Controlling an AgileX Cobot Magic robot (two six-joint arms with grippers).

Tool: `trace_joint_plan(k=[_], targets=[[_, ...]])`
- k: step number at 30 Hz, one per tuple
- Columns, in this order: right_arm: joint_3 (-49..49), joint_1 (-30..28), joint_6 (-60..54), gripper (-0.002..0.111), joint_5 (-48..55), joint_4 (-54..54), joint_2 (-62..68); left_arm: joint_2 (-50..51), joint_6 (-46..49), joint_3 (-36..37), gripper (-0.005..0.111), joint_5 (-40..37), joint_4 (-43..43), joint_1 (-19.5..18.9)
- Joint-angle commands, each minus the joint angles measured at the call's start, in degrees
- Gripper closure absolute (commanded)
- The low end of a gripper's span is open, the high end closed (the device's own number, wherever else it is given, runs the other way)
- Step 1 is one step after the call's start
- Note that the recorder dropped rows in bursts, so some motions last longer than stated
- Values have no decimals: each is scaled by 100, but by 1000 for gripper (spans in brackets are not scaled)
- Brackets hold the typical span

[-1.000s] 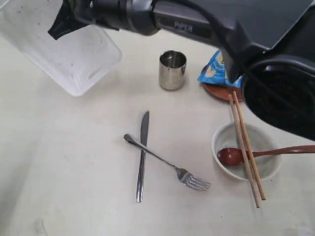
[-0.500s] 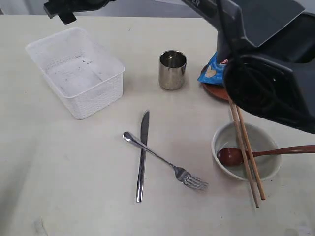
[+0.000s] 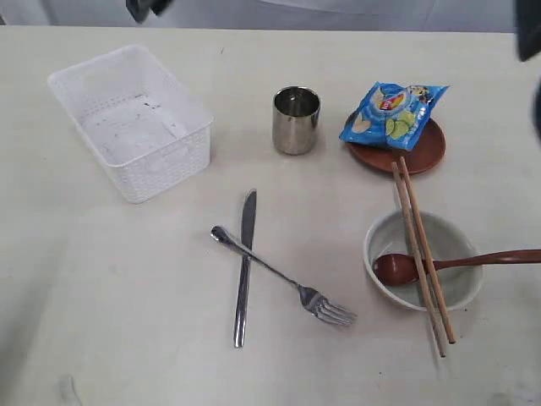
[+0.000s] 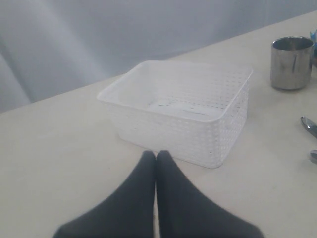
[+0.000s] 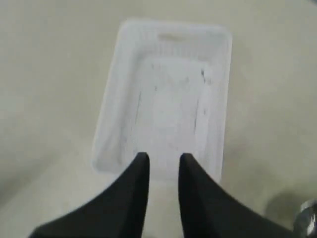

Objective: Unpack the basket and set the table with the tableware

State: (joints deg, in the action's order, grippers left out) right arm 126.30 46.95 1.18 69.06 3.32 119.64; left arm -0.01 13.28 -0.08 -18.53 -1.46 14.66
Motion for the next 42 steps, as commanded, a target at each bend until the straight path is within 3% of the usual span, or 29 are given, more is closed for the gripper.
trace_joint_plan(k=[1,3,7,14,17,26,30,34,42], targets=[[-2566,123,744,64,90,-633,-1426,1,-25,8,107,14,-28,36],[-3596,123,744,52,90,-416,-1986,1,-25,8,107,14,-28,36],[-4787,123,535,54,90,-332,-1947,1,-25,8,107,14,-28,36],[-4973,183,-332,52,-185,-280,-760,1,-25,8,107,14,-28,36],[-4973,424,-368,45,-419,-513,-495,1,-25,8,107,14,-28,36],[-4973,732,-357,46,-707,-850,-155,1,-25,8,107,14,-28,36],[-4973,732,-332,69,-623,-1056,85,1,-25,8,107,14,-28,36],[-4973,732,-394,107,-456,-1156,203,1,-25,8,107,14,-28,36],[-4973,944,-939,109,-408,-1567,-461,1,-25,8,107,14,-28,36]])
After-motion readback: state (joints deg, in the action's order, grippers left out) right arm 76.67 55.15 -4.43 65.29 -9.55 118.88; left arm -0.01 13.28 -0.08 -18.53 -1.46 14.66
